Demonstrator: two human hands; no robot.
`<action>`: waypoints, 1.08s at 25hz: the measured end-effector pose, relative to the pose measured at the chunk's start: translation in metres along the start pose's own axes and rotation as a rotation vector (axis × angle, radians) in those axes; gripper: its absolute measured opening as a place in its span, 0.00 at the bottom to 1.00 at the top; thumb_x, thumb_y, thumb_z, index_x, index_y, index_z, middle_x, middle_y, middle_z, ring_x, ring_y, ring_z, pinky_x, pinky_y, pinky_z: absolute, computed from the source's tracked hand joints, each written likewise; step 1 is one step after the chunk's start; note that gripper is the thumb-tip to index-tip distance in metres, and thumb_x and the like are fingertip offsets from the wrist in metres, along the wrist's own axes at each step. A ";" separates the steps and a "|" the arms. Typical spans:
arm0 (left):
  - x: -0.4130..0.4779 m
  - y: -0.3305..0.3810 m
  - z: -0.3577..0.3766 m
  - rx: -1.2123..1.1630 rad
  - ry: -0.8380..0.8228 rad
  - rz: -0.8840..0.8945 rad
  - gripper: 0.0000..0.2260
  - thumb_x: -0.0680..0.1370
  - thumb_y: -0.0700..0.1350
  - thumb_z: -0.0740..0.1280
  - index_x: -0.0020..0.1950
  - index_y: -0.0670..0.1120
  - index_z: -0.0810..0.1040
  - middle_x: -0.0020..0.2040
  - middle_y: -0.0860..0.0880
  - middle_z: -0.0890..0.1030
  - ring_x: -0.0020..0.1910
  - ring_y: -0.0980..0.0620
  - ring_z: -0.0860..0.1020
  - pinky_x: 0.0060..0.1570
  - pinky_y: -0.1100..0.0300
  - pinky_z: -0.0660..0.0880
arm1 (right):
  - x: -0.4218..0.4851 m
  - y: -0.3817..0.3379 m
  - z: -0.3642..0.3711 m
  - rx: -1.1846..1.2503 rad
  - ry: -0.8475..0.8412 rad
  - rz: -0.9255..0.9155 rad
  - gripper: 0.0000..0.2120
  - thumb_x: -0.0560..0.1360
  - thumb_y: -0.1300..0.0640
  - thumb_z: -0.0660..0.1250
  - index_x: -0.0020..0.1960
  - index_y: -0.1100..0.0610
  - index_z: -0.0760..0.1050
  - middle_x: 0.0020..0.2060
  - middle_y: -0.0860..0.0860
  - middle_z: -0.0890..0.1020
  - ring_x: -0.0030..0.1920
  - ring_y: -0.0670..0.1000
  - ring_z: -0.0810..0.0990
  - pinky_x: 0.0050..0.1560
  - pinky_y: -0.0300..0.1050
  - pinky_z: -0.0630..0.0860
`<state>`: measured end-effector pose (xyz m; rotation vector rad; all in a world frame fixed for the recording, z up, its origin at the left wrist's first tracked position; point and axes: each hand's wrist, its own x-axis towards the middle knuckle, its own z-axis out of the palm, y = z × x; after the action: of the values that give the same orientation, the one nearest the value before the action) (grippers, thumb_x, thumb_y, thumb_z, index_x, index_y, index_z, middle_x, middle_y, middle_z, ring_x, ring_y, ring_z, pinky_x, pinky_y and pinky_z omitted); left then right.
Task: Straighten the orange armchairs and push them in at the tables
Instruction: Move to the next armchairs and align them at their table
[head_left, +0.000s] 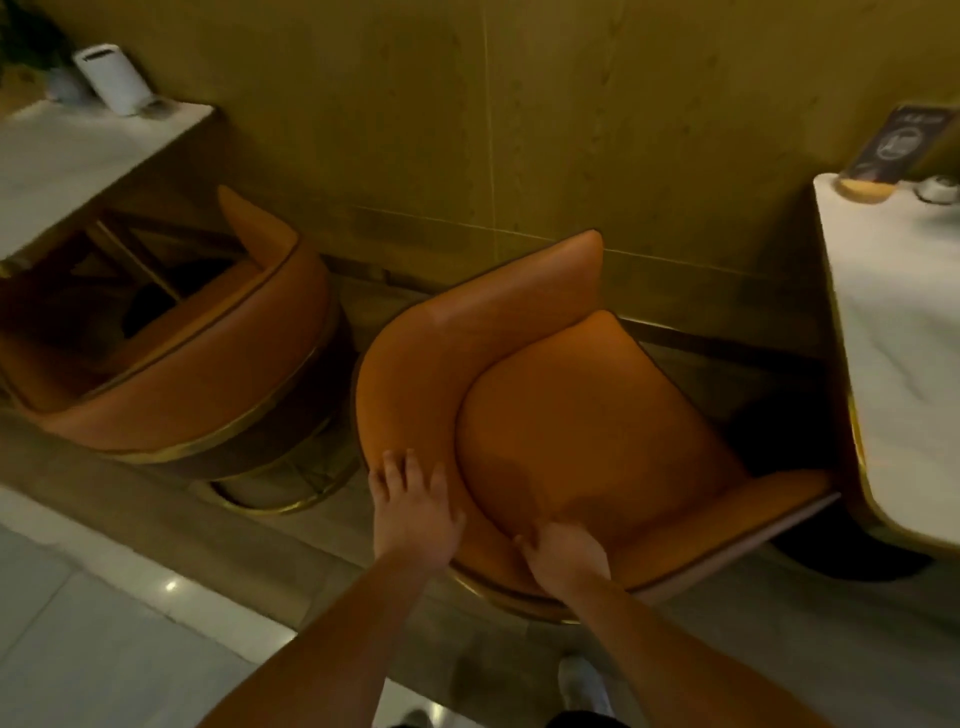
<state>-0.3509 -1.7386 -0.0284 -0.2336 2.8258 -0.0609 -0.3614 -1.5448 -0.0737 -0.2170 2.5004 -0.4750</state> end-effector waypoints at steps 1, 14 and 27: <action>0.003 -0.010 0.007 0.009 0.023 0.053 0.31 0.80 0.62 0.53 0.80 0.50 0.58 0.81 0.38 0.53 0.79 0.31 0.42 0.76 0.33 0.45 | 0.000 -0.009 0.008 0.022 0.020 0.031 0.19 0.81 0.41 0.53 0.56 0.52 0.74 0.51 0.53 0.80 0.55 0.55 0.77 0.51 0.49 0.76; 0.009 -0.037 0.046 -0.080 0.297 0.259 0.18 0.76 0.58 0.59 0.52 0.47 0.80 0.70 0.37 0.71 0.77 0.29 0.53 0.73 0.29 0.50 | -0.016 -0.053 0.072 0.093 0.631 0.330 0.23 0.81 0.40 0.43 0.38 0.44 0.71 0.32 0.41 0.76 0.34 0.43 0.73 0.38 0.42 0.72; 0.084 -0.054 0.024 -0.011 0.292 0.274 0.18 0.77 0.59 0.54 0.56 0.55 0.78 0.73 0.42 0.68 0.78 0.33 0.51 0.74 0.30 0.47 | 0.044 -0.072 0.056 0.059 0.657 0.265 0.26 0.80 0.41 0.40 0.37 0.49 0.72 0.30 0.45 0.76 0.32 0.46 0.74 0.41 0.47 0.76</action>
<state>-0.4142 -1.8058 -0.0729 0.1761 3.1190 -0.0198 -0.3616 -1.6386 -0.1121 0.3497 3.0778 -0.5747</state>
